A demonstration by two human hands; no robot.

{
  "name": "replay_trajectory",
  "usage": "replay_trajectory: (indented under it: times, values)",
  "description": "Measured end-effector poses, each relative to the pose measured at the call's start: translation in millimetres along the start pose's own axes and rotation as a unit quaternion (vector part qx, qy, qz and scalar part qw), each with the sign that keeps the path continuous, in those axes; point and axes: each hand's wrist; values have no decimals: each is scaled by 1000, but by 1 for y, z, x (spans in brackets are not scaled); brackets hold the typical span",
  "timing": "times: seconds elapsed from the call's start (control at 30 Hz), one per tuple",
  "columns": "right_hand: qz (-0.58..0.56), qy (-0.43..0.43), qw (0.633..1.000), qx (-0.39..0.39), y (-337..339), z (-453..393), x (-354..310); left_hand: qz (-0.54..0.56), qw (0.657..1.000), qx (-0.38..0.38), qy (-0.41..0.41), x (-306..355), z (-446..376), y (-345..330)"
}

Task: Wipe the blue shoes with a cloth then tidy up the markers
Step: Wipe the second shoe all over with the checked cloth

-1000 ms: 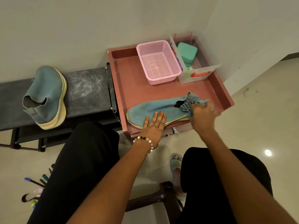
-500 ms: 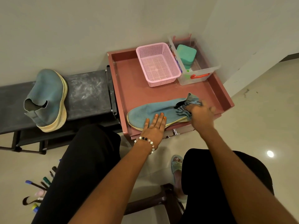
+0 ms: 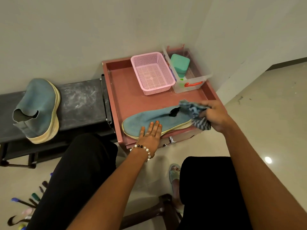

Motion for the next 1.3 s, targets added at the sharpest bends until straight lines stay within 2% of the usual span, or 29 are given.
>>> replay_trajectory:
  times: [0.07,0.13,0.2,0.27,0.3,0.37,0.47,0.57,0.63,0.7,0.73,0.8,0.83,0.87,0.93,1.0,1.07,1.13,1.17,1.23,1.27,1.3]
  values:
    - [-58,36,985,156,4,-11,0,6,1000,-2,-3,-1,-1,0]
    - [22,54,972,229,-4,-25,4,7,1000,-8,-7,-2,0,0]
    - [223,45,957,179,-23,-35,19,8,1000,-12,-6,-2,0,0]
    - [422,72,899,95,-46,-38,41,9,1000,-11,-9,-3,-1,0]
    - [474,85,873,79,-51,-41,52,12,1000,-10,-8,-3,0,0]
    - [496,111,858,77,-54,-37,65,16,1000,-10,-9,-4,0,0]
    - [499,198,842,61,-52,-24,76,11,1000,-10,-10,-3,0,1]
    - [499,202,843,3,-60,-8,78,-3,1000,-16,2,0,1,4]
    - [478,195,856,-14,-63,1,77,-19,1000,-2,5,3,4,14]
    - [395,191,898,-14,-59,8,71,-21,996,84,10,4,10,28]
    - [337,180,924,-16,-56,11,66,-16,987,162,12,3,11,34]
    - [172,114,978,-24,-50,14,53,15,957,288,-7,3,1,42]
    - [93,64,993,-24,-47,16,48,22,946,322,-25,2,-8,43]
    - [25,19,999,-24,-44,16,46,26,958,283,-36,2,-18,44]
    - [-72,-39,996,-37,-37,18,42,19,988,148,-49,2,-33,43]
    - [-149,-67,986,-43,-26,22,35,-17,996,69,-59,0,-40,34]
    - [-223,-73,972,16,-11,19,27,-29,996,51,-65,1,-43,25]
    - [-283,-54,949,126,2,12,23,-31,997,38,-60,3,-41,24]
    - [-286,-23,940,185,6,7,22,-32,997,35,-57,4,-40,25]
    - [-185,53,935,297,10,-3,17,-26,998,37,-48,7,-41,25]
    - [-95,92,938,319,9,-10,14,-18,998,39,-43,8,-41,24]
    - [3,141,942,305,3,-15,9,-14,998,41,-39,9,-42,23]
Point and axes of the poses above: each hand's wrist, its own z-axis away from the middle knuckle, its own y-axis out of the back of the hand, x = y × z, and after that the axes turned 1 degree about z, right-handed
